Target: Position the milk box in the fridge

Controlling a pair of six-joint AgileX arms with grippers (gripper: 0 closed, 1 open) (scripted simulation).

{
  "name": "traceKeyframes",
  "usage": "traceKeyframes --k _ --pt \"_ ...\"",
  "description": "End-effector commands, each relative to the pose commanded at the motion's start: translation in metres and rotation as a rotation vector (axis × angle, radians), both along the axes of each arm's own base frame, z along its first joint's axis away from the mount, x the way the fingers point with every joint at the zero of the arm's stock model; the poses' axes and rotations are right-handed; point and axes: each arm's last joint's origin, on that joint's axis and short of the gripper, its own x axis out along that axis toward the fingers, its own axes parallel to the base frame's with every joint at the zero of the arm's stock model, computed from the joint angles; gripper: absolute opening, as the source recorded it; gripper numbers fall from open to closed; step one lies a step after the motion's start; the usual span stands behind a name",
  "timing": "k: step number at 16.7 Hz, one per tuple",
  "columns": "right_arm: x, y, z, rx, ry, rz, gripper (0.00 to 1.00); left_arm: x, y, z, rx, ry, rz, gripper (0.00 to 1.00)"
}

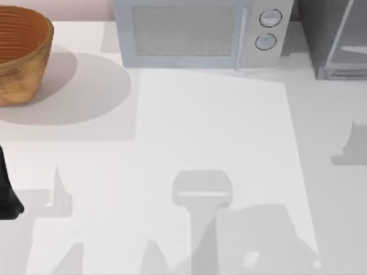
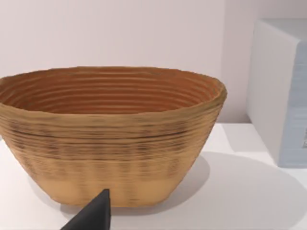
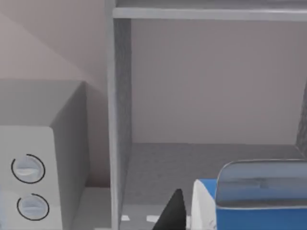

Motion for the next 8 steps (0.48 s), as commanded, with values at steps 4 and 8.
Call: traceKeyframes --k 4,8 --pt "0.075 -0.016 0.008 -0.006 0.025 0.015 0.0 0.0 0.0 0.0 0.0 0.0 0.0 1.0" --pt "0.153 -0.038 -0.02 0.0 0.034 0.034 0.0 0.0 0.0 0.0 0.0 0.0 0.0 1.0"
